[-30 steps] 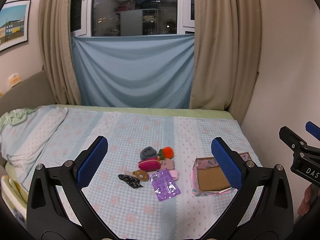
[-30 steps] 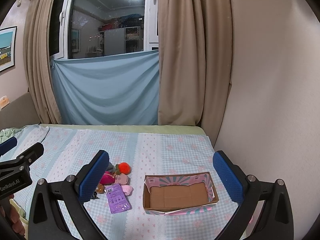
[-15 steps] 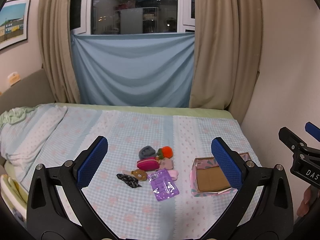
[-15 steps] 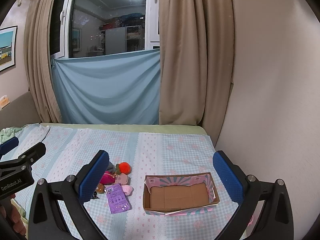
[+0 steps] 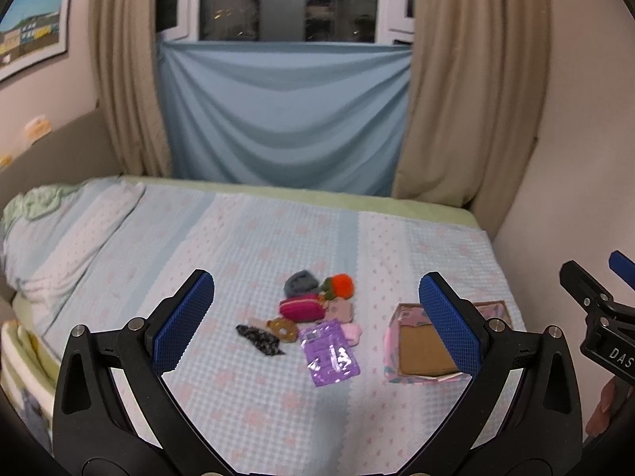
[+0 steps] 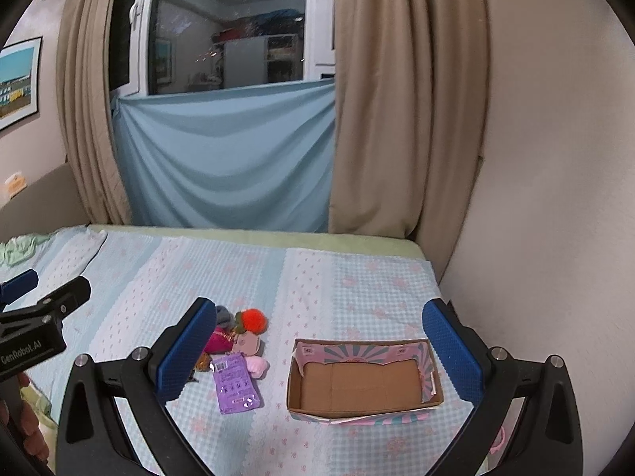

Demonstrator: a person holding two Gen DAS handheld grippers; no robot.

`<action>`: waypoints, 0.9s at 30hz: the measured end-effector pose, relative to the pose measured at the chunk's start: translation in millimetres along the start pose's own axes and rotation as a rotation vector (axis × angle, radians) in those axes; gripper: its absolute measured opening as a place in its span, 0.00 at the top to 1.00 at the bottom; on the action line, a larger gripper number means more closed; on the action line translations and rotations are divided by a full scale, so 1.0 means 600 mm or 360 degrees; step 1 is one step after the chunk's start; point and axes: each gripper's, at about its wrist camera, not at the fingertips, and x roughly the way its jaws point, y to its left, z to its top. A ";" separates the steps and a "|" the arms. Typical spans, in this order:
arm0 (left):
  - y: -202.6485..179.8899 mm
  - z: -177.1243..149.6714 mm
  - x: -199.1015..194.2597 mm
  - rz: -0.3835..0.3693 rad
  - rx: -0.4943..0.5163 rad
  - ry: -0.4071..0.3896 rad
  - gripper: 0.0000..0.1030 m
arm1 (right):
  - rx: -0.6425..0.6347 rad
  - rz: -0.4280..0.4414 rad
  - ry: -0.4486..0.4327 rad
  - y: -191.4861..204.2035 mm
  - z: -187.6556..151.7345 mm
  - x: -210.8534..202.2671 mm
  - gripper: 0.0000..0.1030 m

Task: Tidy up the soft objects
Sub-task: 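Grasp the black scrunchie with the left tool while the right tool grasps the purple packet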

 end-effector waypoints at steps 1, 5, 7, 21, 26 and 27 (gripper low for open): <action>0.004 -0.002 0.005 0.0018 -0.0014 0.0014 0.00 | -0.0010 0.0021 0.0018 0.001 -0.001 0.011 0.00; 0.027 -0.018 0.030 0.0127 -0.0092 0.0096 0.00 | -0.0055 0.0114 0.0090 0.010 -0.014 0.053 0.00; 0.043 -0.031 0.046 0.0182 -0.0141 0.0138 0.00 | -0.0081 0.0166 0.0117 0.015 -0.026 0.077 0.00; 0.168 -0.176 0.248 0.0283 -0.0500 0.0470 0.01 | -0.0249 0.0402 0.0355 0.123 -0.139 0.277 0.00; 0.216 -0.245 0.372 0.0245 -0.0554 0.0625 0.02 | -0.0299 0.0435 0.0485 0.180 -0.212 0.372 0.00; 0.221 -0.258 0.397 0.0241 -0.0558 0.0653 0.02 | -0.0311 0.0438 0.0511 0.192 -0.226 0.391 0.00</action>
